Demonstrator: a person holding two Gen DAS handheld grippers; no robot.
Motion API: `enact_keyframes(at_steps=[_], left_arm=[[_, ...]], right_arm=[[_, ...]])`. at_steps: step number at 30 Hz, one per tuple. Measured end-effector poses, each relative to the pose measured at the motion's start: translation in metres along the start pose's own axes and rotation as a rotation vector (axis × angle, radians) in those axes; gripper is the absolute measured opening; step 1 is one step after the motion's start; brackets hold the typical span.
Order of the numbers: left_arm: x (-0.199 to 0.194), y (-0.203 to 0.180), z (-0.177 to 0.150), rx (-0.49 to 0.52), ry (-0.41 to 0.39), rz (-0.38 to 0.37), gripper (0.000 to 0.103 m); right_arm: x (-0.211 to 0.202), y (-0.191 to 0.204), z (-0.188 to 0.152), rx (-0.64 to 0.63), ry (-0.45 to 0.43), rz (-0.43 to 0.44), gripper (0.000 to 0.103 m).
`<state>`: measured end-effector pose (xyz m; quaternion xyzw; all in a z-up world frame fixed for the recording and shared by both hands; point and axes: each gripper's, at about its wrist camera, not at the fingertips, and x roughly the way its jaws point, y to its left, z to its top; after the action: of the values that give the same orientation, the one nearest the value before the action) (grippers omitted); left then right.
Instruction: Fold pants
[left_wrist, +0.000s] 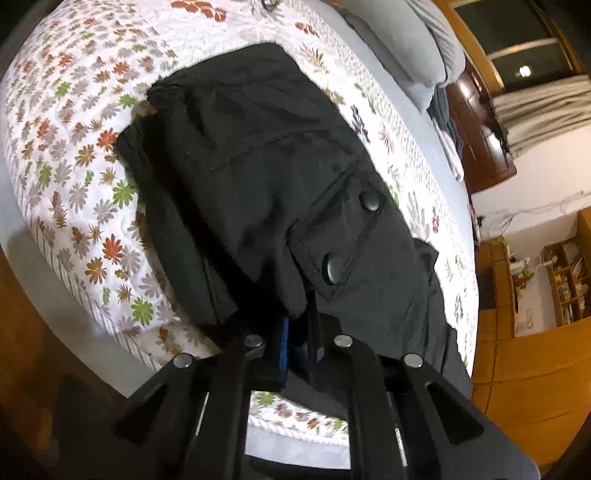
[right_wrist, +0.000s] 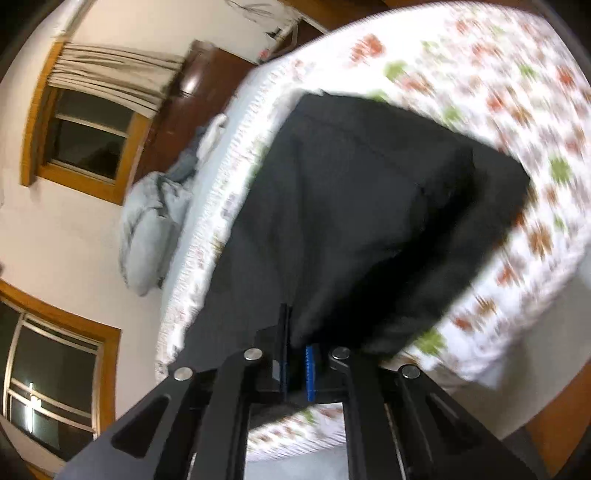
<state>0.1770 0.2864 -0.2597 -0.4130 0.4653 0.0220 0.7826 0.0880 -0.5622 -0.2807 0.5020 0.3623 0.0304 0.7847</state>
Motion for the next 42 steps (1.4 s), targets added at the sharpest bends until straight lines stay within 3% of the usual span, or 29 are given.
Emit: enact_keyframes(at_steps=[8,10,12,13,14,15,16,19,22,26,29,31,33,36,37,38,39,42], left_arm=[[0.002,0.001,0.000,0.026,0.008,-0.001,0.007],[0.003,0.001,-0.002,0.043,0.005,0.009,0.012],[0.003,0.000,-0.004,0.050,0.018,-0.003,0.023],[-0.001,-0.001,-0.006,0.061,0.027,-0.026,0.041],[-0.006,-0.004,-0.008,0.080,0.029,-0.046,0.065],[-0.014,-0.008,-0.011,0.106,0.018,-0.045,0.079],[-0.024,-0.012,-0.015,0.140,-0.013,-0.024,0.086],[-0.051,-0.029,-0.022,0.264,-0.073,0.004,0.088],[-0.072,-0.038,-0.020,0.317,-0.155,-0.008,0.090],[-0.091,-0.022,0.004,0.206,-0.237,-0.047,0.091],[-0.094,-0.009,0.016,0.134,-0.244,-0.050,0.091],[-0.091,-0.006,0.022,0.118,-0.230,-0.056,0.091],[-0.082,-0.009,0.026,0.134,-0.192,-0.067,0.091],[-0.060,-0.011,0.029,0.166,-0.149,-0.048,0.091],[-0.052,-0.010,0.031,0.164,-0.133,-0.031,0.091],[-0.040,-0.006,0.034,0.149,-0.110,0.008,0.091],[-0.033,-0.003,0.036,0.140,-0.093,0.029,0.091],[-0.017,0.008,0.039,0.111,-0.062,0.043,0.091]], right_arm=[[-0.008,0.001,0.001,-0.031,-0.015,-0.016,0.007],[-0.009,0.000,0.002,-0.029,0.007,-0.005,0.009],[-0.023,-0.004,0.004,-0.016,-0.006,-0.007,0.029],[-0.038,-0.006,0.005,-0.026,-0.034,-0.022,0.033],[-0.048,-0.008,0.006,-0.024,-0.051,-0.026,0.034],[-0.066,-0.013,0.006,-0.011,-0.087,-0.035,0.033],[-0.086,-0.014,0.007,-0.002,-0.142,-0.042,0.033],[-0.113,-0.003,0.010,-0.025,-0.236,-0.014,0.033],[-0.093,0.022,0.013,-0.083,-0.185,0.034,0.033],[-0.042,0.044,0.012,-0.178,-0.097,0.028,0.033],[-0.021,0.034,0.017,-0.176,-0.072,-0.047,0.033],[-0.019,0.017,0.025,-0.145,-0.070,-0.089,0.020],[-0.020,0.001,0.031,-0.116,-0.067,-0.107,0.000],[-0.024,-0.013,0.034,-0.078,-0.044,-0.078,0.000],[-0.028,-0.013,0.034,-0.077,-0.040,-0.072,0.002],[-0.037,-0.010,0.033,-0.070,-0.044,-0.053,0.011],[-0.048,-0.009,0.032,-0.061,-0.066,-0.027,0.029],[-0.084,-0.011,0.029,-0.038,-0.140,0.020,0.055]])
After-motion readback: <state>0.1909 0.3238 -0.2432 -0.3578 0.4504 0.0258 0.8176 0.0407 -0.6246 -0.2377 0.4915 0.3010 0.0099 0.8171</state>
